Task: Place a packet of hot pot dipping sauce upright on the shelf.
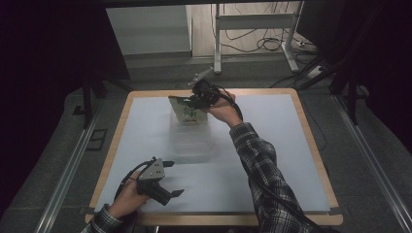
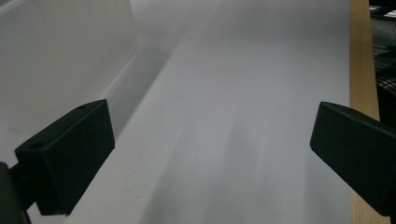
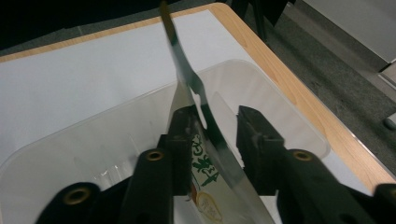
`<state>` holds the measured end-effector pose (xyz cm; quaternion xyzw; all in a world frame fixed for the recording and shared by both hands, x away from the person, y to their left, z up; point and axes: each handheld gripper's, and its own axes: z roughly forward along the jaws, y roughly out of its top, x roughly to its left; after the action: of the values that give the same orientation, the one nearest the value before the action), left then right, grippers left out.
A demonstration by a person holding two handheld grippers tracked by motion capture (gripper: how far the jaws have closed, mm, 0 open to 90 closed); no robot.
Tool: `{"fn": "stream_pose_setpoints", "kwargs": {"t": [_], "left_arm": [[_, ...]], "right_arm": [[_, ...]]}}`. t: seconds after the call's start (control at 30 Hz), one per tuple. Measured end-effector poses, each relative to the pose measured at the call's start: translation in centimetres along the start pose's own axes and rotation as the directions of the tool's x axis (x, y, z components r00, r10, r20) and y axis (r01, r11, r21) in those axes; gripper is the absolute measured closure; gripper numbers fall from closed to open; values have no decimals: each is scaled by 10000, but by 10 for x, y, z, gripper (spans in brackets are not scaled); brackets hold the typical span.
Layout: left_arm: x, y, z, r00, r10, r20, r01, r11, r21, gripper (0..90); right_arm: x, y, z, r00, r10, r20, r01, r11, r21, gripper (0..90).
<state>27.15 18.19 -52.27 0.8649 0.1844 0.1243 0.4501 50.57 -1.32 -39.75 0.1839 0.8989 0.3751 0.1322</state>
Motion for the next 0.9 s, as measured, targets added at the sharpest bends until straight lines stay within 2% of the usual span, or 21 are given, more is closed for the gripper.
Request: {"fn": "stream_pose_setpoints", "kwargs": {"t": [0.23,0.9], "left_arm": [[0,0,1,10000,1,20,-1,10000,46,0],[1,0,0,10000,21,18,-22,10000,89,0]], "right_arm": [[2,-5,-6,10000,60,58,-60,10000,-2,535],[8,-12,-15,10000,45,-71,-47,9996,-292,343]]}}
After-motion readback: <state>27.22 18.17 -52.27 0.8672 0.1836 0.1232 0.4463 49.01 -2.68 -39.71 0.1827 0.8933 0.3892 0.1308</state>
